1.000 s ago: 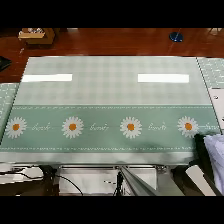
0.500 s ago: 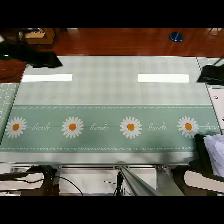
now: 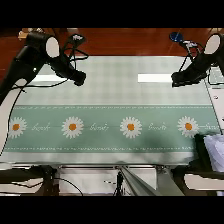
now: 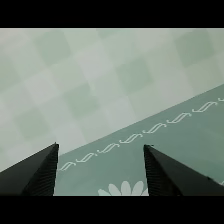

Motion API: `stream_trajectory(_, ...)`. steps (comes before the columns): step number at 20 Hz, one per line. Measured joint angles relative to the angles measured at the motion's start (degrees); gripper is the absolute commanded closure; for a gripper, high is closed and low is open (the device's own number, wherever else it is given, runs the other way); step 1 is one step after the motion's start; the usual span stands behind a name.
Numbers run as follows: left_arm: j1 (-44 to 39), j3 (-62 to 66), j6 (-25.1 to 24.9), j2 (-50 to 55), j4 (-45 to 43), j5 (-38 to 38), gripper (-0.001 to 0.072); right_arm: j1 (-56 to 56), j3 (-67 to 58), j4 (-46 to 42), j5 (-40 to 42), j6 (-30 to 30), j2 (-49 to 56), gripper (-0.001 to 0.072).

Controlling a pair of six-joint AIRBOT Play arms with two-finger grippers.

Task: Fold the shirts.

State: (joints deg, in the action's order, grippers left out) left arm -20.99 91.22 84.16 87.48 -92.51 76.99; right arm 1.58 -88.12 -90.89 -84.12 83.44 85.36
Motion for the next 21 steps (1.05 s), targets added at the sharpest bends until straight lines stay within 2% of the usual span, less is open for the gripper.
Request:
stream_trajectory(8,-1.20,0.00,2.45,1.97,-1.57,0.57,0.0089,0.66,-0.07,-0.59,-0.22,-0.09,0.22,0.0231)
stream_trajectory(21,-1.25,0.00,2.54,3.06,-1.77,-0.15,0.0089,0.68,-0.07,-0.72,-0.26,-0.11,0.22,0.0231)
